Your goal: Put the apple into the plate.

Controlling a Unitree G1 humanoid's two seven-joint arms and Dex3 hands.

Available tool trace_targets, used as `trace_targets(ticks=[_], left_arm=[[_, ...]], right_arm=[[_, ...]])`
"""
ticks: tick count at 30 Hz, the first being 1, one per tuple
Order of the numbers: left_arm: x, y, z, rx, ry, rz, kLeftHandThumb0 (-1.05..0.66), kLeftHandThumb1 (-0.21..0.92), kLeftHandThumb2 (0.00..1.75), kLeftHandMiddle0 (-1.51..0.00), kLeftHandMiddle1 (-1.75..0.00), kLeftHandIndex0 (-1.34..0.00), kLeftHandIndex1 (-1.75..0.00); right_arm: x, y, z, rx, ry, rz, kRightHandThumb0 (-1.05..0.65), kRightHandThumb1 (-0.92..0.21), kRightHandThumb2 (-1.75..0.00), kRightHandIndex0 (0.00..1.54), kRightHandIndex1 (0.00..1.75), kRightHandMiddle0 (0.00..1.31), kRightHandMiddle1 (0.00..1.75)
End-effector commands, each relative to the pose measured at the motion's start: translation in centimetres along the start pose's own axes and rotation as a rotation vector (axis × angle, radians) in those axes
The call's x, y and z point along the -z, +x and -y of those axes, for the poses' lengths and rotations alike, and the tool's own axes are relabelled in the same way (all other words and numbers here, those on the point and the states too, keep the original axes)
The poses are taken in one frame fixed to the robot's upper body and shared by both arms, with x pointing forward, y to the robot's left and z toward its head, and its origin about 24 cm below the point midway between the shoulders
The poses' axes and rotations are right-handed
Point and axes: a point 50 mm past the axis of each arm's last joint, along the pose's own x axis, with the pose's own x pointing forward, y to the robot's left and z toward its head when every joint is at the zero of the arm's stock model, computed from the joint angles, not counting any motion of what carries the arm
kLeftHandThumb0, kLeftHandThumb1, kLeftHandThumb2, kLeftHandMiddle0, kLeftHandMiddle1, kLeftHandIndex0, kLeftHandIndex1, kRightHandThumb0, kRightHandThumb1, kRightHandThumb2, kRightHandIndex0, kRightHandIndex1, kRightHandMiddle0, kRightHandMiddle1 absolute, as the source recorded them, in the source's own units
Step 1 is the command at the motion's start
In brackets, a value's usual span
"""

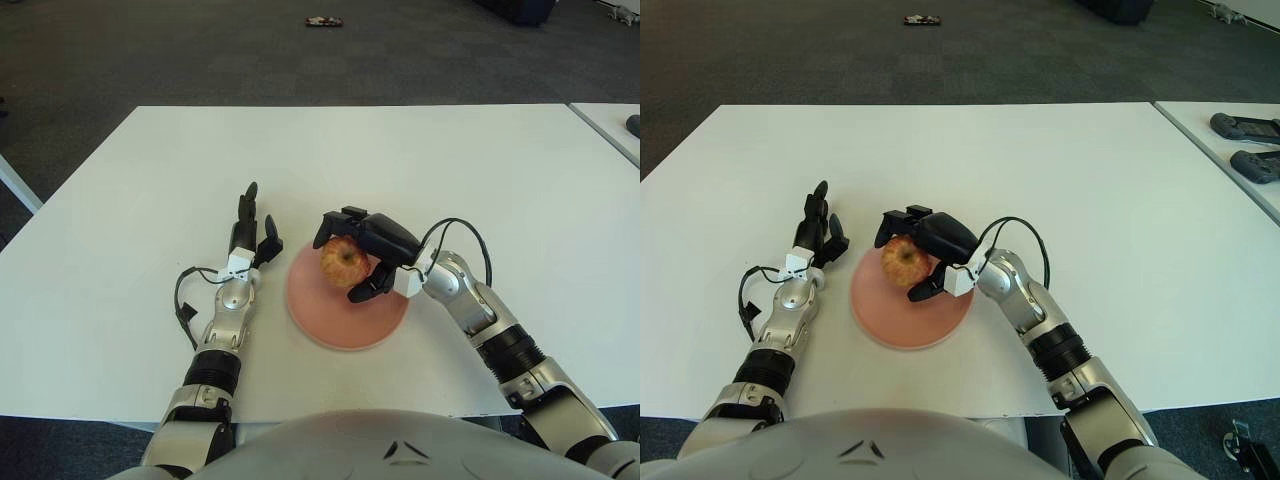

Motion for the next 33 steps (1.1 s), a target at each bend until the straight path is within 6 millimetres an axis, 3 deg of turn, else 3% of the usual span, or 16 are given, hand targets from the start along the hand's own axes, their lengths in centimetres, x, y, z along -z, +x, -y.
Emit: trace_targets(ticks=[1, 6, 8, 11, 12, 14, 16, 17, 20, 26, 33], left_arm=[[1.5, -0.9, -0.3, -0.003, 0.022, -0.082, -0.82, 0.92, 1.04, -0.14, -0.01, 0.00, -0.39], [1.5, -1.0, -0.4, -0.009, 0.024, -0.092, -0.83, 0.92, 1.06, -0.13, -0.01, 0.00, -0.38], [1.5, -0.9, -0.4, -0.011, 0.025, -0.098, -0.83, 0.92, 1.06, -0.13, -0.01, 0.00, -0.39], [1.6, -0.9, -0.4, -0.013, 0.026, -0.103, -0.84, 0.92, 1.06, -0.13, 0.00, 0.00, -0.39], [1.6, -0.9, -0.4, -0.013, 0.025, -0.105, -0.84, 0.92, 1.05, -0.13, 0.00, 0.00, -0.39], [1.6, -0.9, -0.4, -0.014, 0.025, -0.107, -0.84, 0.92, 1.05, -0.13, 0.00, 0.00, -0.39], [1.6, -0.9, -0.4, -0.013, 0.021, -0.108, -0.84, 0.92, 1.04, -0.13, 0.00, 0.00, -0.39], [1.6, -0.9, -0.4, -0.012, 0.017, -0.108, -0.83, 0.92, 1.04, -0.13, 0.00, 0.00, -0.39], [1.6, -0.9, -0.5, -0.011, 0.013, -0.106, -0.82, 0.92, 1.03, -0.13, 0.00, 0.00, -0.40], [1.6, -1.0, -0.6, -0.010, 0.021, -0.099, -0.82, 0.92, 1.02, -0.14, -0.01, 0.00, -0.41], [1.6, -1.0, -0.7, -0.006, 0.023, -0.094, -0.82, 0.92, 1.02, -0.13, 0.00, 0.00, -0.40]], right_arm=[[0.0, -0.1, 0.5, 0.011, -0.049, 0.031, -0.39, -0.47, -1.11, 0.87, 1.75, 0.54, 1.75], [0.1, -0.4, 0.5, -0.046, -0.080, 0.032, -0.41, -0.56, -1.00, 0.74, 1.75, 0.43, 1.75], [0.1, -0.6, 0.5, -0.089, -0.101, 0.024, -0.67, -0.77, -0.74, 0.67, 1.75, 0.31, 1.75], [0.1, -0.8, 0.6, -0.151, -0.134, 0.011, -0.84, -0.87, -0.69, 0.42, 1.75, 0.19, 1.67], [0.0, -0.9, 0.7, -0.185, -0.155, 0.004, -0.87, -0.88, -0.70, 0.37, 1.66, 0.16, 1.62], [0.0, -0.9, 0.8, -0.223, -0.177, -0.006, -0.96, -0.91, -0.75, 0.29, 1.27, 0.07, 1.41], [0.0, -0.9, 0.9, -0.273, -0.207, -0.016, -0.99, -0.91, -0.77, 0.26, 1.13, 0.05, 1.34], [0.0, -0.9, 1.0, -0.308, -0.228, -0.024, -1.01, -0.92, -0.81, 0.23, 0.91, 0.03, 1.17], [-0.1, -1.0, 1.3, -0.380, -0.265, -0.042, -1.04, -0.92, -0.86, 0.23, 0.47, 0.01, 0.88], [-0.2, -1.1, 1.8, -0.441, -0.274, -0.042, -1.05, -0.92, -0.92, 0.12, 0.15, 0.00, 0.44], [-0.3, -1.4, 2.2, -0.468, -0.234, -0.018, -1.05, -0.92, -0.88, 0.01, 0.02, 0.00, 0.17]])
